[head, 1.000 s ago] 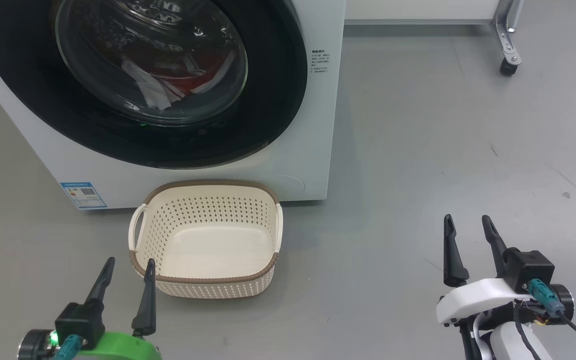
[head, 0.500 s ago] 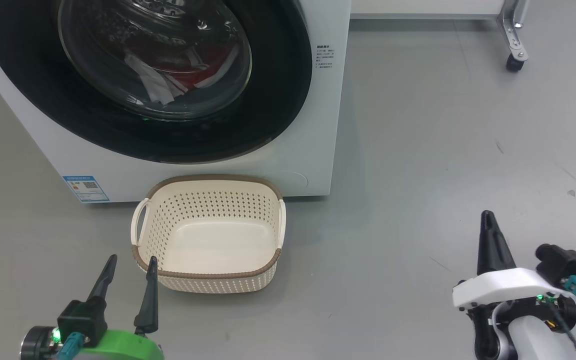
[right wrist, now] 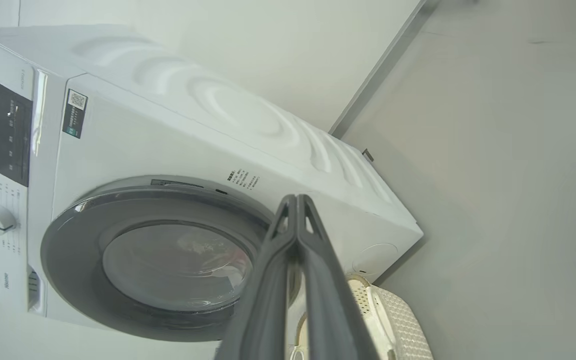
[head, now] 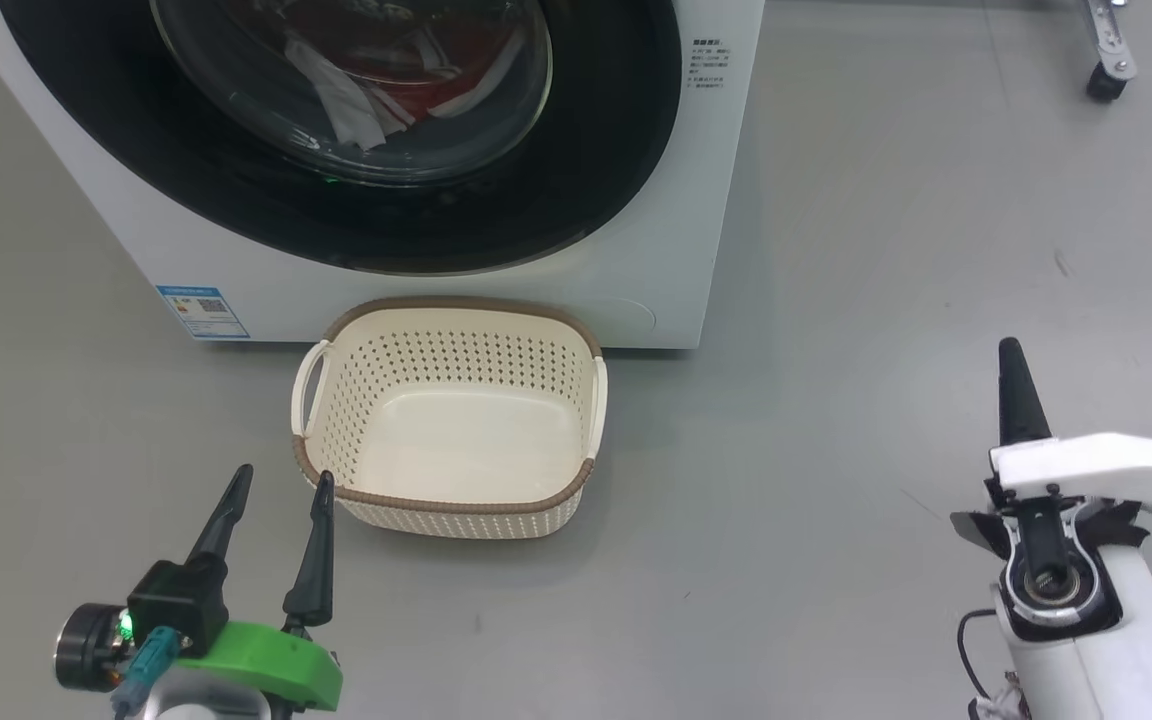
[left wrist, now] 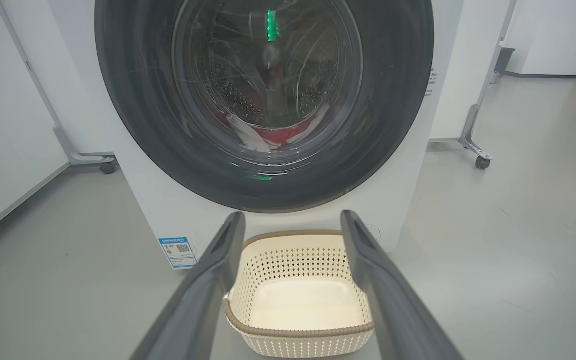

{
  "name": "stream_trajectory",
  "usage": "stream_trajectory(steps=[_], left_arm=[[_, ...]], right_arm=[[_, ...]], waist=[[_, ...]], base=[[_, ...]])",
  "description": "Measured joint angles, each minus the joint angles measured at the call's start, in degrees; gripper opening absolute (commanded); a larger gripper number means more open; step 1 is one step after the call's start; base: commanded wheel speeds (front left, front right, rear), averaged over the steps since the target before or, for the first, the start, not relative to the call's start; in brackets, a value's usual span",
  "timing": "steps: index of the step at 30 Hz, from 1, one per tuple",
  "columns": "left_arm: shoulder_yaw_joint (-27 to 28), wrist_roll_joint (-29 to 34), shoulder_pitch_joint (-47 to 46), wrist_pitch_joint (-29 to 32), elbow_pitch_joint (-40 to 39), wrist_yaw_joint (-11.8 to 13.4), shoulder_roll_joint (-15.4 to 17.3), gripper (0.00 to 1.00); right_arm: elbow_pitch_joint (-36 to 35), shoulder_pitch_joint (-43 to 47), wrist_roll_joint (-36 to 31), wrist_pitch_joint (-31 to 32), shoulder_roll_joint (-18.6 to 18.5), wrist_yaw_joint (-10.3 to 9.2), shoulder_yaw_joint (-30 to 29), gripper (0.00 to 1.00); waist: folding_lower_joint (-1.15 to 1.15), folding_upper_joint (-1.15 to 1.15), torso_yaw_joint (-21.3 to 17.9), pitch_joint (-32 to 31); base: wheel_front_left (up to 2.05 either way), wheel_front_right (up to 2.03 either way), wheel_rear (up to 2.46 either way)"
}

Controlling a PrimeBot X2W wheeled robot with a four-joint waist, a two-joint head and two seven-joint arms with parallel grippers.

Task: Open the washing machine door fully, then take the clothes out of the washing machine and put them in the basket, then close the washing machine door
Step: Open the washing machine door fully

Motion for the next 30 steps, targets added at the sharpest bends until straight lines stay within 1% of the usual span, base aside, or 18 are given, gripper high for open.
stream_trajectory(steps=[3, 4, 6, 11, 13, 14, 15, 16, 20, 21, 27, 29, 30], left_arm=[[-0.2, 0.0, -0.5, 0.0, 0.0, 0.0, 0.0, 1.00], [-0.3, 0.0, -0.8, 0.0, 0.0, 0.0, 0.0, 1.00], [-0.4, 0.0, -1.4, 0.0, 0.0, -0.4, 0.0, 1.00], [-1.4, -0.5, -2.8, 0.0, -0.6, -0.5, -0.1, 1.00], [-1.4, -1.1, -3.3, 0.0, -0.9, -0.5, -0.1, 1.00], [-1.4, -1.1, -3.3, 0.0, -0.9, -0.5, -0.1, 1.00], [-1.5, -1.8, -4.0, 0.0, -1.0, -0.5, -0.1, 1.00], [-1.5, -1.8, -4.0, 0.0, -1.0, -0.5, -0.1, 1.00], [-1.9, -2.2, -5.1, 0.0, -1.3, -0.5, -0.1, 1.00], [-2.0, -2.2, -5.4, 0.0, -1.4, -0.5, -0.2, 1.00], [-2.6, -3.0, -7.1, 0.0, -1.6, -0.5, -0.2, 1.00], [-2.9, -3.3, -7.7, 0.0, -1.6, -0.7, -0.3, 1.00], [-3.0, -3.5, -8.0, 0.0, -1.7, -0.7, -0.3, 1.00]], right_arm=[[-0.1, -3.2, 5.2, 3.7, -0.1, -0.01, -0.1, 0.00], [0.1, -4.2, 5.9, 5.1, -0.1, -0.01, 0.0, 0.00], [0.8, -6.1, 5.8, 7.2, -0.1, -0.35, 0.0, 0.00], [1.1, -11.4, 6.1, 11.0, -0.6, -2.29, -1.7, 0.00], [0.9, -14.0, 6.5, 12.1, -1.6, -3.07, -2.2, 0.00], [0.9, -14.0, 6.5, 12.1, -1.6, -3.07, -2.2, 0.00], [0.8, -16.4, 6.7, 13.3, -2.7, -3.22, -2.8, 0.00], [0.8, -16.4, 6.7, 13.3, -2.7, -3.22, -2.8, 0.00], [0.3, -20.7, 8.9, 15.1, -3.5, -4.46, -4.0, 0.00], [0.1, -21.8, 9.2, 15.5, -3.6, -5.09, -4.3, 0.00], [-0.1, -28.0, 10.1, 17.5, -5.4, -7.13, -5.1, 0.00], [0.0, -29.7, 10.3, 18.2, -5.8, -7.27, -5.3, 0.00], [0.1, -30.5, 10.6, 18.4, -6.1, -7.67, -5.4, 0.00]], waist=[[0.00, 0.00, 0.8, 1.0], [0.00, 0.00, 1.1, 1.3], [0.00, 0.00, 1.6, 2.0], [0.00, 0.00, 2.8, 4.0], [0.00, 0.00, 3.3, 4.9], [0.00, 0.00, 3.3, 4.9], [0.00, 0.00, 3.8, 5.8], [0.00, 0.00, 3.8, 5.8], [0.00, 0.00, 4.9, 7.7], [0.00, 0.00, 5.1, 8.2], [0.00, 0.00, 6.6, 11.2], [0.00, 0.00, 7.1, 12.2], [0.00, 0.00, 7.3, 12.6]], base=[[0.00, 0.00, 0.00], [0.00, 0.00, 0.00], [0.00, 0.00, 0.00], [0.00, 0.00, 0.00], [0.00, 0.00, 0.00], [0.00, 0.00, 0.00], [0.00, 0.00, 0.00], [0.00, 0.00, 0.00], [0.00, 0.00, 0.00], [0.00, 0.00, 0.00], [0.00, 0.00, 0.00], [0.00, 0.00, 0.00], [0.00, 0.00, 0.00]])
